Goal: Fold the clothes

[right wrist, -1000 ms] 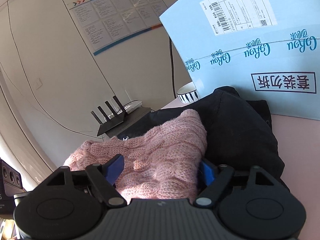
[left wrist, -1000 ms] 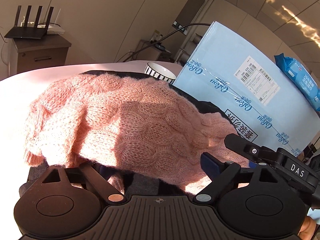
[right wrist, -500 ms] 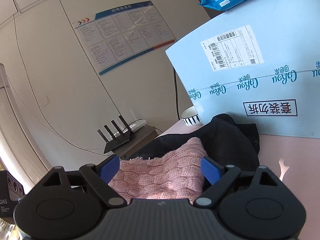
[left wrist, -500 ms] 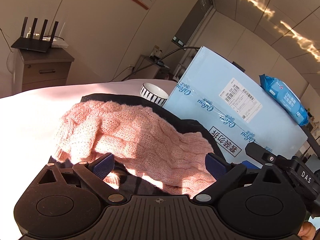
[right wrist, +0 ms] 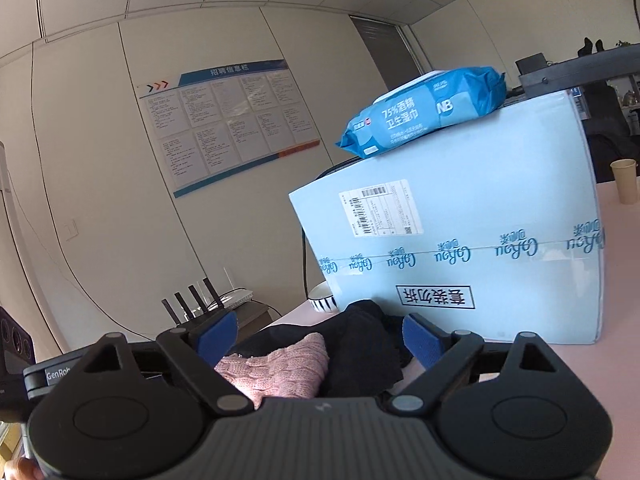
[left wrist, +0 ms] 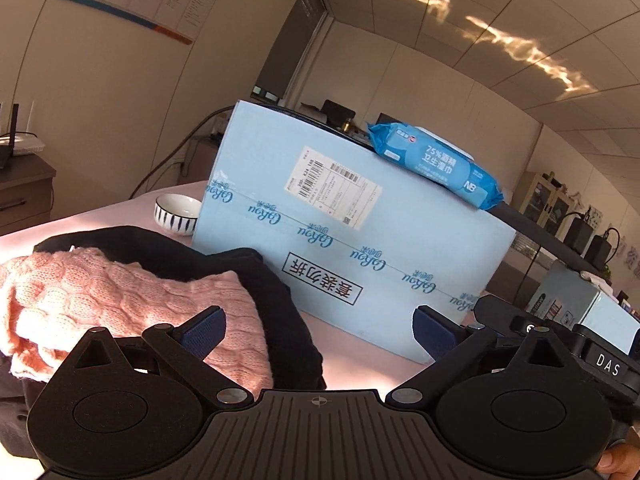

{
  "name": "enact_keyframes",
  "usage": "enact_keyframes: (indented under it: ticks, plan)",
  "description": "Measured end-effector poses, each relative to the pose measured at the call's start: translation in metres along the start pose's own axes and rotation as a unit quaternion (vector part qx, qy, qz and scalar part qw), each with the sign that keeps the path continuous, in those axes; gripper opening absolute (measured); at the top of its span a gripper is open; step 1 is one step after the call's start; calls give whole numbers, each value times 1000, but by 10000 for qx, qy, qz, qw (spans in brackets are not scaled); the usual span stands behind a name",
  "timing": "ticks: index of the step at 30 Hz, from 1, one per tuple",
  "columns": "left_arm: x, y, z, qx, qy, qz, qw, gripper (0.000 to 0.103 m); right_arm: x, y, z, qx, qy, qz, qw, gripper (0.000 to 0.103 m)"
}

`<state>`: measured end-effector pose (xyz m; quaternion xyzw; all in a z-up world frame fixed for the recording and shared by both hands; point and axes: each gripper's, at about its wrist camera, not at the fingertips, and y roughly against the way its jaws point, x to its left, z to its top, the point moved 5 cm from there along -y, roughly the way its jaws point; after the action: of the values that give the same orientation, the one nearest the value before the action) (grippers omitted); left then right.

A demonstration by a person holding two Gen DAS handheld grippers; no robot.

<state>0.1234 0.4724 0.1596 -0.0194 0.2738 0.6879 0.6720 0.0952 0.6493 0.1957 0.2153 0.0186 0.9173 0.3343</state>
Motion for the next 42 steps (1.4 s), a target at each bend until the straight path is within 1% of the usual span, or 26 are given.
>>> enact_keyframes:
  ticks: [5,8,10,16,20,24,27,30,35,38,42]
  plan:
    - [-63,-28,-17,325,-327,-498,9977,101,-43,61,14,-310,-57,-629,9975,93]
    - [-97,-40,-32,537,-534,-734,9944,101,-70,91,16,-362,-128,-1046,9938,93]
    - [-121,-49,-45,678,-713,-886,9912,101,-85,110,14,-395,-152,-1303,9906,93]
    - [-163,-66,-80,997,-976,-1172,9833,101,-128,155,-2,-400,-348,-1939,9796,93]
    - [-176,-74,-101,1143,-1089,-1203,9801,101,-152,173,-19,-357,-565,-2229,9725,93]
    - [-182,-82,-122,1302,-1207,-1239,9763,101,-169,183,-38,-350,-683,-2610,9623,93]
    - [-186,-86,-133,1375,-1186,-1367,9738,101,-178,187,-53,-275,-704,-2783,9575,93]
    - [-190,-89,-145,1413,-1249,-1411,9719,101,-183,189,-64,-251,-639,-2977,9522,93]
    - [-194,-93,-161,1480,-1457,-1359,9687,101,-190,186,-78,-145,-500,-3173,9469,93]
    - [-192,-97,-168,1568,-1431,-1354,9678,101,-193,185,-86,-69,-501,-3213,9456,93]
    - [-188,-105,-178,1653,-1452,-1223,9678,101,-197,180,-95,53,-448,-3255,9445,93]
